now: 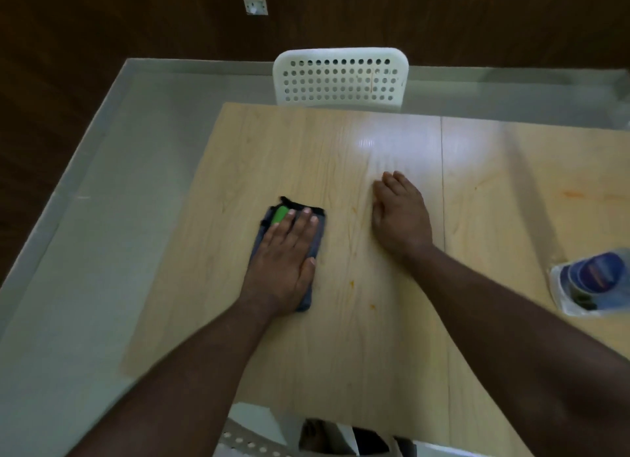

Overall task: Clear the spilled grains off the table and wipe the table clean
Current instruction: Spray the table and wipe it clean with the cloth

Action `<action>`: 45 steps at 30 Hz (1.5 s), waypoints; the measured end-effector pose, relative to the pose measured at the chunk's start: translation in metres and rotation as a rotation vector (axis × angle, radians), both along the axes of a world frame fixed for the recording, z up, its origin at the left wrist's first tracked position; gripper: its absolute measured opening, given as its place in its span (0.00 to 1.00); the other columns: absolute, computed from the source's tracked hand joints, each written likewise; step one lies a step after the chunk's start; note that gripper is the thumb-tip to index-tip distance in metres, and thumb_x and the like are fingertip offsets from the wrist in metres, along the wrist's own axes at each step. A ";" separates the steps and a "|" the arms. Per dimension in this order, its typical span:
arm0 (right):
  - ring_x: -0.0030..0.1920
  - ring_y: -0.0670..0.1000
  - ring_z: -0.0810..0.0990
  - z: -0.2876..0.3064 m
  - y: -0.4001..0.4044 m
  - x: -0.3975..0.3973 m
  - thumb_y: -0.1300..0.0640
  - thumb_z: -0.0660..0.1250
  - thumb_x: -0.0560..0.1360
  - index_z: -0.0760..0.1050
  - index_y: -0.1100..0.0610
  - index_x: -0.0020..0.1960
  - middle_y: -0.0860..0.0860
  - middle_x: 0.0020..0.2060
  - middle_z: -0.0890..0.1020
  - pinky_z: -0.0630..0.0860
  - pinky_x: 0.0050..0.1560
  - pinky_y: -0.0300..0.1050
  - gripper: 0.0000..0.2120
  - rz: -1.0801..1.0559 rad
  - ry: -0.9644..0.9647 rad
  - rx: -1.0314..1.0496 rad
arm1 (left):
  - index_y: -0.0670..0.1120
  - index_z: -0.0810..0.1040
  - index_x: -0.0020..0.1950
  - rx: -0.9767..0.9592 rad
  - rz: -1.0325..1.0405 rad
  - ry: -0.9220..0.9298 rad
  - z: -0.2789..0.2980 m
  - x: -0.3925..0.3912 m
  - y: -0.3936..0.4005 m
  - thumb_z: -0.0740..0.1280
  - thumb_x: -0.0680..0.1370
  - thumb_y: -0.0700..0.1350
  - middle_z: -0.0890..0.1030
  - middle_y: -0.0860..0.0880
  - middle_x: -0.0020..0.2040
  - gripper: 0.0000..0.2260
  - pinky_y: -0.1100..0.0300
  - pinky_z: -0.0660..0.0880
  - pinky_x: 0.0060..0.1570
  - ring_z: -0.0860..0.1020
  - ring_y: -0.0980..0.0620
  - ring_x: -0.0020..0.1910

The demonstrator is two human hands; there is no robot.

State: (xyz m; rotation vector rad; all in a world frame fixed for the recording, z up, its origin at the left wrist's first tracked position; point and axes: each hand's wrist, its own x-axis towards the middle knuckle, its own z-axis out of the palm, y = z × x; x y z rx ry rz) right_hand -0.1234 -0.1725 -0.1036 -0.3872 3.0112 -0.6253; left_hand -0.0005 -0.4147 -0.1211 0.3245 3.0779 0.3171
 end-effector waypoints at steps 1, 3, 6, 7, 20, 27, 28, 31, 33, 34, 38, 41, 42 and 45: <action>0.83 0.55 0.58 0.000 0.003 0.015 0.49 0.55 0.87 0.67 0.56 0.81 0.54 0.81 0.66 0.54 0.83 0.53 0.25 0.009 -0.008 0.007 | 0.47 0.47 0.87 -0.003 0.077 -0.014 -0.001 0.001 -0.005 0.51 0.85 0.53 0.46 0.49 0.87 0.31 0.45 0.50 0.83 0.46 0.48 0.86; 0.83 0.55 0.59 0.004 0.010 0.049 0.47 0.53 0.85 0.68 0.56 0.81 0.55 0.81 0.67 0.56 0.83 0.54 0.27 0.012 -0.014 0.043 | 0.46 0.47 0.87 -0.035 0.168 -0.024 0.001 0.003 -0.003 0.48 0.84 0.54 0.47 0.48 0.87 0.32 0.45 0.48 0.83 0.47 0.46 0.86; 0.84 0.54 0.57 0.006 0.016 0.091 0.48 0.52 0.87 0.67 0.55 0.81 0.53 0.82 0.65 0.54 0.83 0.53 0.26 -0.005 -0.014 0.056 | 0.45 0.45 0.87 -0.044 0.192 -0.038 0.005 0.008 0.017 0.47 0.83 0.55 0.46 0.47 0.87 0.33 0.45 0.46 0.83 0.46 0.44 0.85; 0.84 0.52 0.55 0.005 0.015 0.100 0.48 0.52 0.88 0.65 0.54 0.82 0.52 0.83 0.63 0.52 0.84 0.51 0.25 -0.026 -0.012 0.050 | 0.45 0.45 0.87 -0.051 0.165 -0.032 0.005 0.012 0.023 0.47 0.83 0.55 0.46 0.46 0.87 0.33 0.45 0.46 0.83 0.47 0.44 0.85; 0.85 0.50 0.52 -0.004 0.013 0.109 0.47 0.50 0.88 0.63 0.53 0.83 0.51 0.83 0.62 0.51 0.84 0.51 0.25 -0.048 0.014 0.029 | 0.47 0.47 0.87 -0.006 -0.017 -0.035 0.002 0.120 -0.008 0.52 0.85 0.53 0.46 0.49 0.87 0.32 0.42 0.55 0.81 0.46 0.47 0.86; 0.85 0.50 0.52 -0.005 0.012 0.111 0.46 0.49 0.88 0.62 0.52 0.83 0.50 0.83 0.61 0.51 0.84 0.52 0.26 -0.068 0.021 0.032 | 0.47 0.44 0.87 -0.042 0.091 -0.032 0.002 0.099 0.013 0.51 0.84 0.54 0.44 0.48 0.87 0.33 0.44 0.49 0.83 0.42 0.48 0.85; 0.85 0.49 0.51 -0.005 0.012 0.113 0.46 0.49 0.88 0.61 0.52 0.84 0.50 0.84 0.60 0.50 0.84 0.51 0.26 -0.069 0.019 0.028 | 0.47 0.44 0.87 -0.041 0.097 -0.033 0.002 0.098 0.015 0.51 0.84 0.54 0.44 0.48 0.87 0.33 0.44 0.49 0.83 0.42 0.48 0.85; 0.85 0.48 0.49 -0.003 0.012 0.115 0.45 0.48 0.89 0.59 0.50 0.84 0.49 0.84 0.58 0.47 0.84 0.49 0.25 -0.069 0.009 0.022 | 0.47 0.43 0.87 -0.031 0.098 -0.028 0.002 0.097 0.018 0.51 0.84 0.54 0.43 0.49 0.87 0.33 0.45 0.48 0.83 0.41 0.48 0.85; 0.85 0.48 0.48 -0.003 0.012 0.114 0.46 0.49 0.89 0.58 0.50 0.85 0.49 0.85 0.57 0.45 0.83 0.48 0.26 -0.065 0.003 0.030 | 0.48 0.43 0.87 -0.031 0.095 -0.024 0.001 0.096 0.017 0.51 0.84 0.54 0.43 0.49 0.87 0.33 0.44 0.49 0.83 0.41 0.48 0.85; 0.85 0.48 0.47 -0.003 0.012 0.113 0.46 0.49 0.89 0.57 0.50 0.85 0.49 0.85 0.56 0.45 0.83 0.48 0.26 -0.063 0.004 0.037 | 0.48 0.43 0.87 -0.030 0.092 -0.021 0.001 0.094 0.018 0.51 0.84 0.54 0.43 0.49 0.87 0.33 0.44 0.50 0.83 0.41 0.48 0.85; 0.85 0.49 0.47 -0.004 0.011 0.112 0.47 0.50 0.88 0.57 0.51 0.85 0.49 0.85 0.56 0.47 0.84 0.50 0.26 -0.068 0.010 0.047 | 0.48 0.43 0.87 -0.033 0.070 -0.024 0.001 0.075 0.028 0.50 0.84 0.55 0.42 0.50 0.87 0.33 0.44 0.50 0.83 0.40 0.48 0.85; 0.85 0.49 0.46 -0.005 0.010 0.109 0.48 0.52 0.88 0.57 0.50 0.85 0.49 0.85 0.55 0.45 0.84 0.50 0.26 -0.070 -0.011 0.033 | 0.49 0.41 0.87 -0.040 0.051 -0.034 0.004 0.055 0.041 0.47 0.84 0.56 0.39 0.50 0.86 0.33 0.45 0.48 0.83 0.38 0.49 0.85; 0.85 0.48 0.47 -0.006 0.011 0.108 0.49 0.53 0.88 0.58 0.50 0.85 0.49 0.85 0.56 0.45 0.84 0.49 0.25 -0.075 -0.013 0.021 | 0.49 0.41 0.86 -0.040 0.044 -0.035 0.005 0.048 0.044 0.47 0.84 0.56 0.39 0.50 0.86 0.32 0.45 0.47 0.83 0.38 0.49 0.85; 0.84 0.50 0.55 -0.007 0.014 0.101 0.50 0.56 0.87 0.67 0.51 0.81 0.50 0.82 0.65 0.52 0.83 0.50 0.23 -0.094 0.012 -0.034 | 0.49 0.41 0.87 -0.034 0.002 -0.041 0.006 0.024 0.053 0.47 0.84 0.56 0.40 0.50 0.87 0.32 0.45 0.47 0.83 0.39 0.49 0.85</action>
